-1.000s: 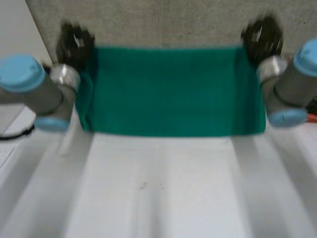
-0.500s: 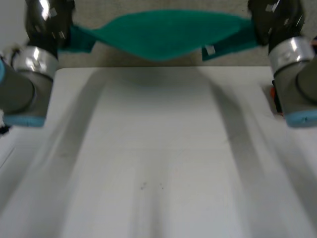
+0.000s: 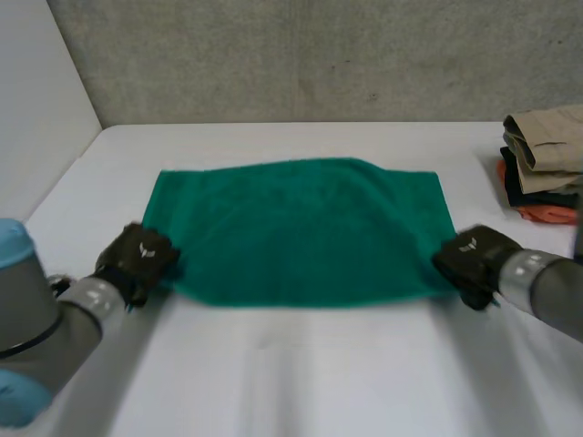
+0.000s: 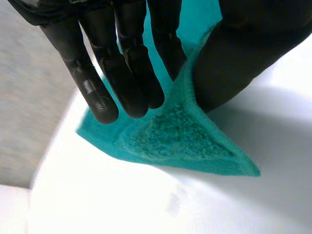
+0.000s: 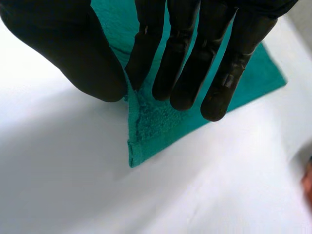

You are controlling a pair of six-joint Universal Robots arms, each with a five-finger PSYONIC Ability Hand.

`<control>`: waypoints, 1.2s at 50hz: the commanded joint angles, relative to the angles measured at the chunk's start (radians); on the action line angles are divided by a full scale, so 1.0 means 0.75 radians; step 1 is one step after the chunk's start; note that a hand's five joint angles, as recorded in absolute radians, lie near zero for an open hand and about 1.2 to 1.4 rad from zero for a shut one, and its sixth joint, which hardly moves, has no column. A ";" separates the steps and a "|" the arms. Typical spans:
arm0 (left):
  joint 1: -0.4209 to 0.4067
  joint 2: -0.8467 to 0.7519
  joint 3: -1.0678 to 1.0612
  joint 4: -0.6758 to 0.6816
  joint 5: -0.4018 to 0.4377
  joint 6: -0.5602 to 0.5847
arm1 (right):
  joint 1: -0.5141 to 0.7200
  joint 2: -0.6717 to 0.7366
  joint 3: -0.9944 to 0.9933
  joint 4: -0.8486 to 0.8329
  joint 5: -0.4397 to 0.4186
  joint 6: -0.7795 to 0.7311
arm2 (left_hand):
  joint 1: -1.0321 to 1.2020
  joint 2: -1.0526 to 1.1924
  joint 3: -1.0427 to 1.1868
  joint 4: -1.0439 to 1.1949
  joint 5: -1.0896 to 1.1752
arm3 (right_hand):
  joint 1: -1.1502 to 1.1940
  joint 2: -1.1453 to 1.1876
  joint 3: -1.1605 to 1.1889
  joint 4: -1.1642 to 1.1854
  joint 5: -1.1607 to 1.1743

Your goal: Fold the laundry.

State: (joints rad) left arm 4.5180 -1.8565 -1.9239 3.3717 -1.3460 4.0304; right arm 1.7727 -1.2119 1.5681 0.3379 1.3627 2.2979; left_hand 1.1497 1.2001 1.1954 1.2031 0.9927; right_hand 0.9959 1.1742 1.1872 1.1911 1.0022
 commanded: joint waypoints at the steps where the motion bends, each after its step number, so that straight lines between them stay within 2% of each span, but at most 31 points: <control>1: 0.040 0.244 -0.094 -0.636 -0.050 0.048 | -0.155 -0.245 0.204 0.308 0.003 -0.321 | 0.329 0.262 0.268 0.258 0.305 | 0.534 0.296 0.279 0.274 0.293; 5: 0.028 0.250 -0.055 -0.567 -0.048 0.046 | -0.147 -0.247 0.196 0.192 0.003 -0.319 | 0.329 0.262 0.268 0.258 0.305 | 0.534 0.296 0.279 0.274 0.293; 8: 0.022 0.224 0.010 -0.395 -0.056 0.028 | -0.140 -0.233 0.182 0.084 0.005 -0.274 | 0.329 0.262 0.268 0.258 0.305 | 0.534 0.296 0.279 0.274 0.293; 12: -0.011 0.099 0.111 -0.152 -0.062 0.020 | -0.100 -0.115 0.118 -0.119 0.026 -0.192 | 0.329 0.262 0.268 0.258 0.305 | 0.534 0.296 0.279 0.274 0.293; 16: -0.088 -0.042 0.239 0.051 -0.085 0.015 | -0.001 0.035 -0.002 -0.305 0.116 -0.160 | 0.329 0.262 0.268 0.258 0.305 | 0.534 0.296 0.279 0.274 0.293; 18: -0.115 -0.140 0.315 0.151 -0.115 0.018 | 0.052 0.110 -0.092 -0.415 0.199 -0.168 | 0.329 0.262 0.268 0.258 0.305 | 0.534 0.296 0.279 0.274 0.293; 22: -0.123 -0.324 0.466 0.296 -0.177 0.028 | 0.087 0.257 -0.246 -0.591 0.269 -0.182 | 0.329 0.262 0.268 0.258 0.305 | 0.534 0.296 0.279 0.274 0.293; 29: -0.131 -0.623 0.797 0.409 -0.226 0.040 | 0.097 0.511 -0.499 -0.829 0.241 -0.223 | 0.329 0.262 0.268 0.258 0.305 | 0.534 0.296 0.279 0.274 0.293; 39: -0.136 -0.875 1.086 0.434 -0.218 0.042 | 0.111 0.789 -0.737 -1.031 0.132 -0.223 | 0.329 0.262 0.268 0.258 0.305 | 0.534 0.296 0.279 0.274 0.293; 40: -0.136 -0.883 1.086 0.436 -0.214 0.042 | 0.117 0.820 -0.751 -1.033 0.112 -0.223 | 0.329 0.262 0.268 0.258 0.305 | 0.206 -0.032 -0.049 -0.054 -0.035; 41: -0.138 -0.889 1.086 0.442 -0.210 0.040 | 0.119 0.832 -0.755 -1.033 0.112 -0.221 | -0.345 -0.412 -0.406 -0.416 -0.368 | -0.410 -0.647 -0.665 -0.670 -0.651; 42: -0.140 -0.889 1.086 0.446 -0.212 0.040 | 0.121 0.841 -0.757 -1.033 0.116 -0.217 | -0.937 -1.004 -0.998 -1.008 -0.960 | -1.095 -1.333 -1.350 -1.355 -1.336; 43: -0.144 -0.889 1.082 0.450 -0.212 0.038 | 0.123 0.847 -0.757 -1.033 0.120 -0.215 | -1.300 -1.367 -1.361 -1.371 -1.324 | -1.095 -1.333 -1.350 -1.355 -1.336; 44: -0.150 -0.885 1.078 0.456 -0.210 0.034 | 0.128 0.845 -0.753 -1.029 0.136 -0.205 | -1.223 -1.290 -1.284 -1.294 -1.246 | -1.095 -1.333 -1.350 -1.355 -1.336; 47: -0.199 -0.859 1.046 0.489 -0.210 0.032 | 0.132 0.822 -0.737 -1.025 0.171 -0.168 | -1.300 -1.367 -1.361 -1.371 -1.324 | -1.095 -1.333 -1.350 -1.355 -1.336; 51: -0.223 -0.756 0.966 0.515 -0.212 0.018 | 0.136 0.670 -0.635 -0.968 0.236 -0.013 | -1.300 -1.367 -1.361 -1.371 -1.324 | -1.095 -1.333 -1.350 -1.355 -1.336; 60: -0.209 -0.442 0.658 0.497 -0.212 0.009 | 0.107 0.289 -0.361 -0.770 0.208 0.396 | -1.300 -1.367 -1.361 -1.371 -1.324 | -1.095 -1.333 -1.350 -1.355 -1.336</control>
State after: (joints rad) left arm 4.3476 -2.3579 -1.2636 3.7598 -1.5035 4.0413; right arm 1.8696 -0.8041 1.1563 -0.3550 1.5399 2.3859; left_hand 0.2009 0.2032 0.2108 0.2061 0.0483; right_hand 0.2000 0.2190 0.2135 0.2347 0.0633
